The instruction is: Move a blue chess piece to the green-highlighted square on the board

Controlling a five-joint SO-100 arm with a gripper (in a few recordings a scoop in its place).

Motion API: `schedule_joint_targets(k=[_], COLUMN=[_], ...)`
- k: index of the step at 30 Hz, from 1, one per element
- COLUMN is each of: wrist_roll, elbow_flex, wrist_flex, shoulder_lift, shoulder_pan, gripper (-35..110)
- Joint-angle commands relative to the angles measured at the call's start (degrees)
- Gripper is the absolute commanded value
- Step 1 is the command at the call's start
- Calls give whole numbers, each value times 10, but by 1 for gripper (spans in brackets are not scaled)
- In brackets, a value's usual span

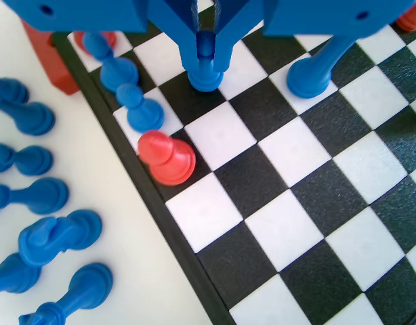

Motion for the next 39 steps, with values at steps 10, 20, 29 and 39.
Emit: schedule_joint_targets(k=[10, 20, 29, 39], wrist_roll=[-2, 2, -4, -3], elbow_flex=[-127, -210, -214, -180], wrist_flex=[81, 96, 91, 77], shoulder_lift=[45, -25, -57, -61], shoulder_pan=[13, 11, 1, -18], gripper=[1, 1, 1, 1])
